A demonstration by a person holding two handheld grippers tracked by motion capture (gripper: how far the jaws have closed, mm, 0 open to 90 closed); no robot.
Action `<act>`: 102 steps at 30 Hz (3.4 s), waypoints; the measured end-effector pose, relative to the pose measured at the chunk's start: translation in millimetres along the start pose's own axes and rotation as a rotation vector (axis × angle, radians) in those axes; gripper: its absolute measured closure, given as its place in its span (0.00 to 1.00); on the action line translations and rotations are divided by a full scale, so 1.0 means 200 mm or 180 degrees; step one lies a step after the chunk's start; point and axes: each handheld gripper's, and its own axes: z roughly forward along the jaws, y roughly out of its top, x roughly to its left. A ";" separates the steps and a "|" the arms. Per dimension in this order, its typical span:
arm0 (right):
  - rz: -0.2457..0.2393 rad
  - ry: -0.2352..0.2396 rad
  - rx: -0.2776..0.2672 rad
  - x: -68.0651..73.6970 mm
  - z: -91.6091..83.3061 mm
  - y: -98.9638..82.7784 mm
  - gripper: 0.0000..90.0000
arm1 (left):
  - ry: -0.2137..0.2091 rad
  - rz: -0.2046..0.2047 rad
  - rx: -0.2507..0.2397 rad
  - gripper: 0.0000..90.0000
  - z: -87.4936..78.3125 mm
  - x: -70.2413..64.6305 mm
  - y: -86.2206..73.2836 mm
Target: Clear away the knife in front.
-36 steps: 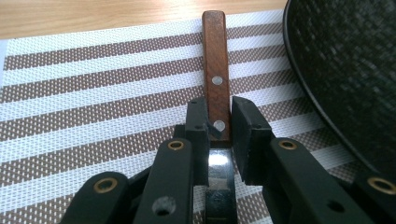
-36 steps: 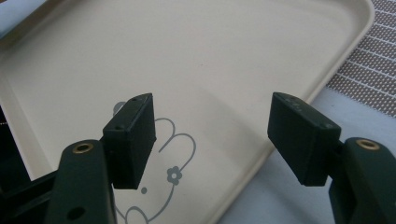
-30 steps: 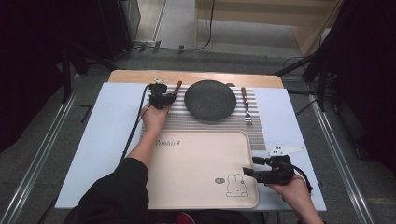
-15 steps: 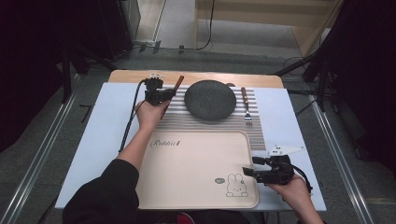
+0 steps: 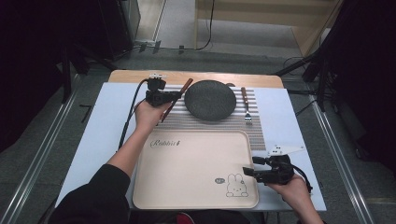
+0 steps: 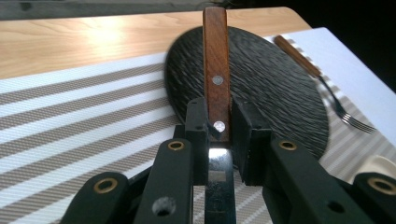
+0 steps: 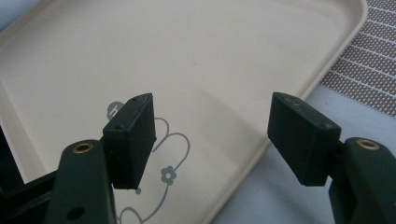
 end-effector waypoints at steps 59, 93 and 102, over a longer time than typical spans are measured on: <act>0.0004 -0.0003 -0.0038 -0.01 -0.01 0.00 0.35 | -0.0897 0.0594 0.0221 0.85 -0.28 -0.27 -0.33; 0.0016 -0.0017 -0.0038 -0.01 -0.01 0.00 0.35 | -0.0863 0.0698 0.0511 0.85 -0.34 -0.29 -0.58; 0.0025 -0.0019 -0.0033 -0.01 -0.01 0.00 0.35 | -0.0816 0.0714 0.0606 0.85 -0.36 -0.27 -0.65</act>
